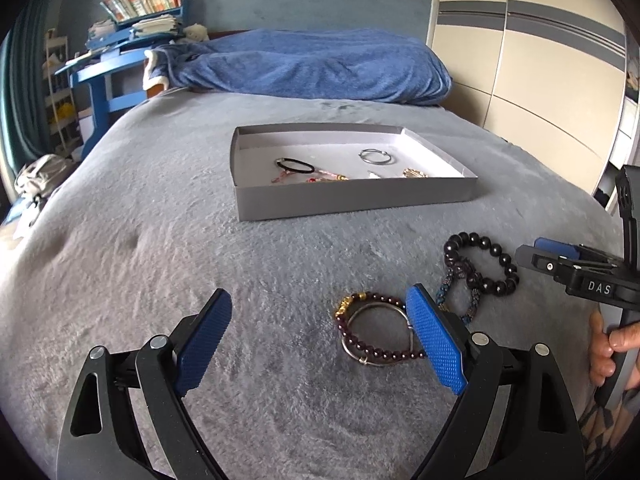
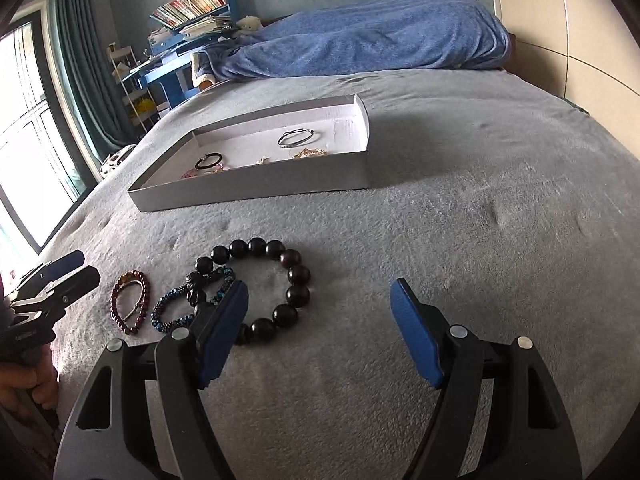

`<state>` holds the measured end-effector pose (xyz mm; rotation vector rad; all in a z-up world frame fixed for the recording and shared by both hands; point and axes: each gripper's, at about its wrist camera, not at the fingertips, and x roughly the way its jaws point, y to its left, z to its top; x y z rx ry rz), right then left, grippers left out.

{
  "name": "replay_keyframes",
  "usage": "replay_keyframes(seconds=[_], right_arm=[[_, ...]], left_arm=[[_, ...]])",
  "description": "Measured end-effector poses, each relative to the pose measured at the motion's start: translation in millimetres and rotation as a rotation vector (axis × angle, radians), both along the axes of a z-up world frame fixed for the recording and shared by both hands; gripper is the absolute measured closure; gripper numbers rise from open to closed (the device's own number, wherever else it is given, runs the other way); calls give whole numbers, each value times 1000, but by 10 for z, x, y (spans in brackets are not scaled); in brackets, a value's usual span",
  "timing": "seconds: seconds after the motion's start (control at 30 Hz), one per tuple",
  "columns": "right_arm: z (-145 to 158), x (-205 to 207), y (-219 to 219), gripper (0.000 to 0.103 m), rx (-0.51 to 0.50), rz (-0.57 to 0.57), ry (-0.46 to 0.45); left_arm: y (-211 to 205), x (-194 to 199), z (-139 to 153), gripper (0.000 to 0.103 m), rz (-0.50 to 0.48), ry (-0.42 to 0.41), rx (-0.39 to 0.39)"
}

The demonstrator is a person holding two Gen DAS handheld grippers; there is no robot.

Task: Organize jewelry
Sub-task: 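Move both open tools back over the black bead and garnet bracelets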

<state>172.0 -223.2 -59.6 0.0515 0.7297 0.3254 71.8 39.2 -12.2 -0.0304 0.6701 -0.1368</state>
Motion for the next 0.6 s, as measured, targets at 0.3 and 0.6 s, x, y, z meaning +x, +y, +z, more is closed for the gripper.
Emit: replay_keyframes(seconds=[0.3,0.6], right_arm=[[-60,64,-41,41,41,-19,37],[-111,190,82,54,-1,15,69]], left_arm=[[-159,37,-43,15,-75,33,48],[-125,240,-198,51,-70,165,20]])
